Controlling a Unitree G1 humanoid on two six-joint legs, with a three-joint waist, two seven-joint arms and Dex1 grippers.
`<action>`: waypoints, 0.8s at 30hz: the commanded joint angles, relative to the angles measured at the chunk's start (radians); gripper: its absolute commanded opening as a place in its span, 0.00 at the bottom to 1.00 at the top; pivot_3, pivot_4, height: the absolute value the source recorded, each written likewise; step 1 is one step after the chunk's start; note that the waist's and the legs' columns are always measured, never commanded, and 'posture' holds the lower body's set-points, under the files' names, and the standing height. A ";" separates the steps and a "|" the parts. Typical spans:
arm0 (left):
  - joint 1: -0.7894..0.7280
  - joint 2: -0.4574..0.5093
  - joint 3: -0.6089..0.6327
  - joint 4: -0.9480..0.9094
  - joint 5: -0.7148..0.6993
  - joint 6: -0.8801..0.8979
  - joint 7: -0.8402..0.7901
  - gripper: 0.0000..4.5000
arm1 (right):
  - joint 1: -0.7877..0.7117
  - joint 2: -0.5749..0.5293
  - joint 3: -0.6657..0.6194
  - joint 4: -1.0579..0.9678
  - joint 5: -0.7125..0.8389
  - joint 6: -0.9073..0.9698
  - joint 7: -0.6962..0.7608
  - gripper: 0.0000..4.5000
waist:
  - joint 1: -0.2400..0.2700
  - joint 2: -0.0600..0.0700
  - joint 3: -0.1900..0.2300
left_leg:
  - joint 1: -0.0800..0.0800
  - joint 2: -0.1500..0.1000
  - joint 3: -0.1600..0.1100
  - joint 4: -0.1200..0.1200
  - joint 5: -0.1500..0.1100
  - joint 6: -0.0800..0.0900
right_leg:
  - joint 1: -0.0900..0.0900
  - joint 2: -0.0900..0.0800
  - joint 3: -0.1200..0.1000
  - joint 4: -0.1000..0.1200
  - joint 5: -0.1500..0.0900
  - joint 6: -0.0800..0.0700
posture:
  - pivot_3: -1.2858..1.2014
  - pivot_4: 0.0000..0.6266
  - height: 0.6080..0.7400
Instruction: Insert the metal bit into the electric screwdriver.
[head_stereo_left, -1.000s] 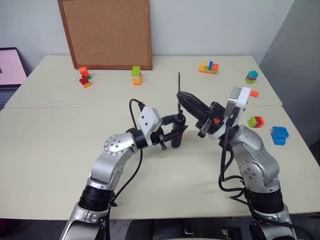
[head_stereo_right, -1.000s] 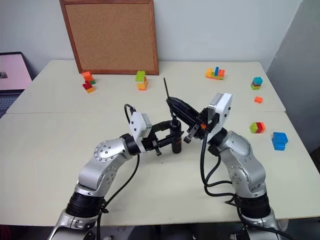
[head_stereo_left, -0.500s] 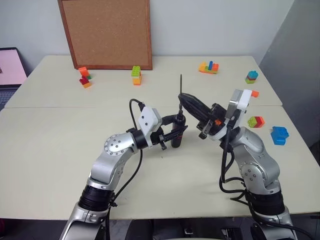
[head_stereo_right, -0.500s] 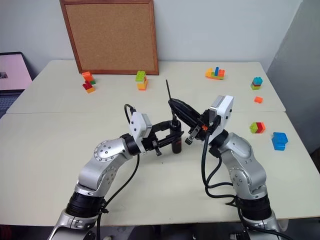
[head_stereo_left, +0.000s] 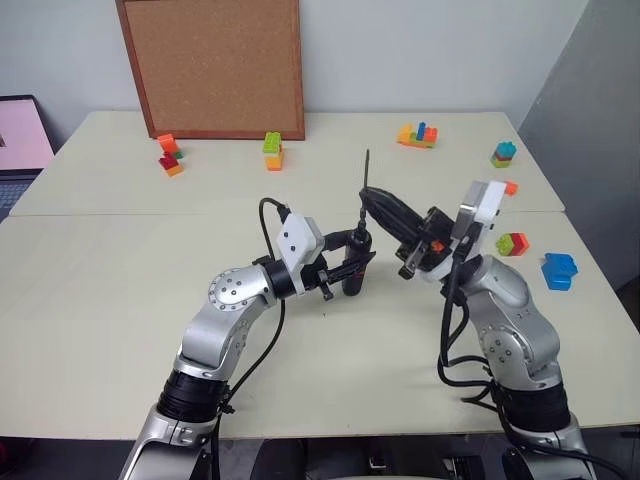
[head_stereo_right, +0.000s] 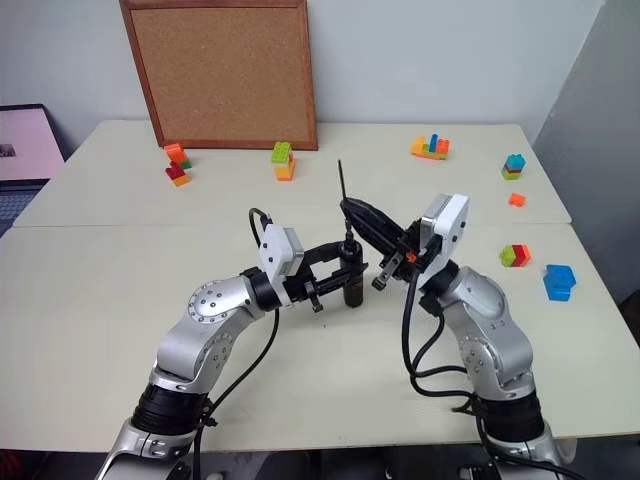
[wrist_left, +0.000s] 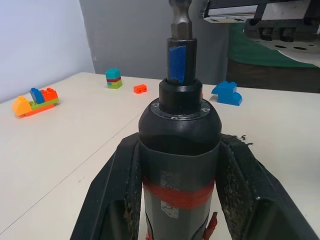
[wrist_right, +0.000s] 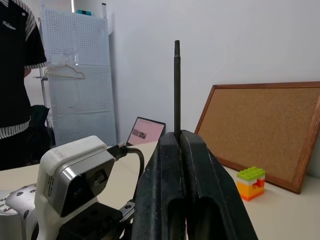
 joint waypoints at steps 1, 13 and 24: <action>-0.002 0.004 -0.003 -0.016 0.004 0.002 0.003 0.37 | 0.024 -0.023 0.018 0.012 -0.041 -0.025 0.021 0.00 | 0.000 0.000 0.000 | 0.000 0.000 0.000 0.000 0.000 0.000 | 0.000 0.000 0.000 0.000 0.000 0.000 | 0.52 0.24 1.00; -0.006 0.003 -0.002 -0.016 0.007 0.003 0.001 0.37 | 0.016 -0.069 0.058 -0.028 -0.066 0.074 -0.025 0.00 | 0.000 0.000 -0.001 | 0.003 0.000 0.000 0.000 0.000 0.000 | 0.002 0.000 0.000 0.001 0.000 0.000 | 0.52 0.24 1.00; -0.007 -0.002 0.007 -0.012 0.012 -0.003 0.010 0.37 | -0.003 -0.130 -0.024 -0.146 0.107 0.332 -0.103 0.00 | 0.000 0.000 -0.001 | 0.011 0.000 0.001 -0.001 0.000 0.000 | 0.010 0.000 0.001 0.000 0.000 0.000 | 0.52 0.24 1.00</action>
